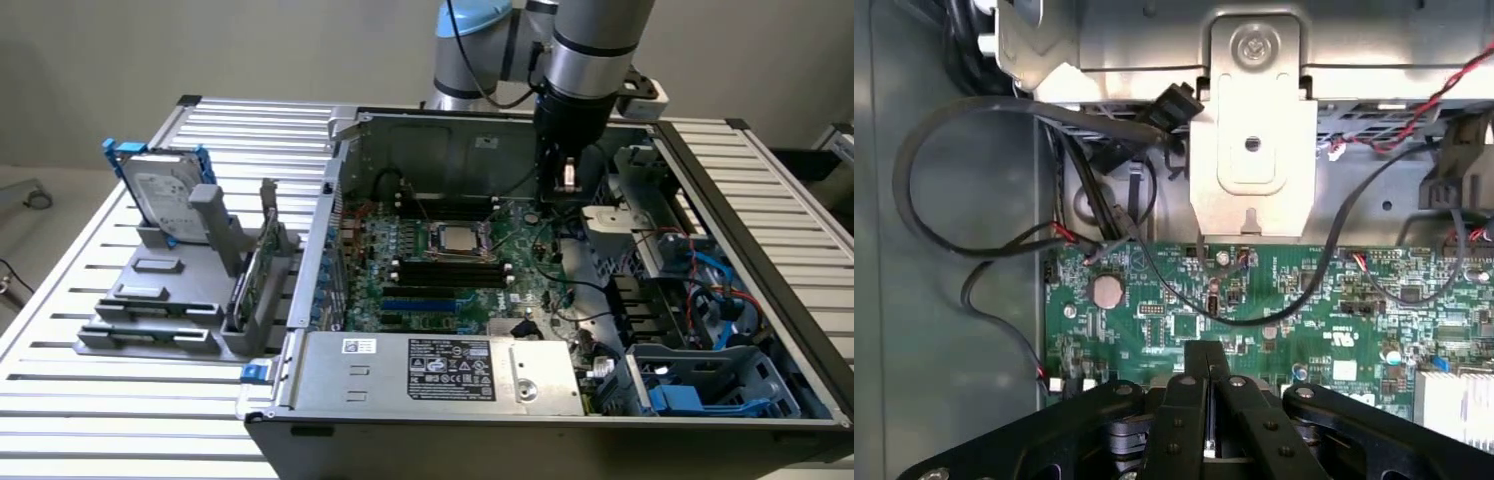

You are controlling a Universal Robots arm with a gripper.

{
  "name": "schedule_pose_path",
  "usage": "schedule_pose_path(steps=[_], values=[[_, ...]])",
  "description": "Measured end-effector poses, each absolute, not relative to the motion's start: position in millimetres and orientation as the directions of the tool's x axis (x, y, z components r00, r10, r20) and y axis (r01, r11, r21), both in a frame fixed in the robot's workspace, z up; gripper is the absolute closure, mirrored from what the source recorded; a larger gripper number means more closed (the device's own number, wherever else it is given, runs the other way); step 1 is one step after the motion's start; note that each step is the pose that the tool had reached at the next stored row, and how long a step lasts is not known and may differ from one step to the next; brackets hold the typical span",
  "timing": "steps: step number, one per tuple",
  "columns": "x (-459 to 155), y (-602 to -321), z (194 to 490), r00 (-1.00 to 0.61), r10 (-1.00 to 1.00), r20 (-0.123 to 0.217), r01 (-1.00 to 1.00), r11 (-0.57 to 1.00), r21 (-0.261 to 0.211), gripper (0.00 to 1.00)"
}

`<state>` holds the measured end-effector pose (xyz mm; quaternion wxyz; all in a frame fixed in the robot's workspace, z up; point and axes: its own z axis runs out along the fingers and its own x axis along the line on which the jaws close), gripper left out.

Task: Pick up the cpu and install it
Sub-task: 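Close the cpu cover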

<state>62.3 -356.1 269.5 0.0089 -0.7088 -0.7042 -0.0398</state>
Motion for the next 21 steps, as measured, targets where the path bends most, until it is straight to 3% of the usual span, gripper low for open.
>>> schedule_pose_path(steps=[8,21], values=[[62.4,-341.4,255.0,0.002,0.998,0.069,0.999,-0.005,0.043,0.89],[59.0,-341.2,240.2,0.003,0.997,0.071,1.000,-0.005,0.028,0.89]])
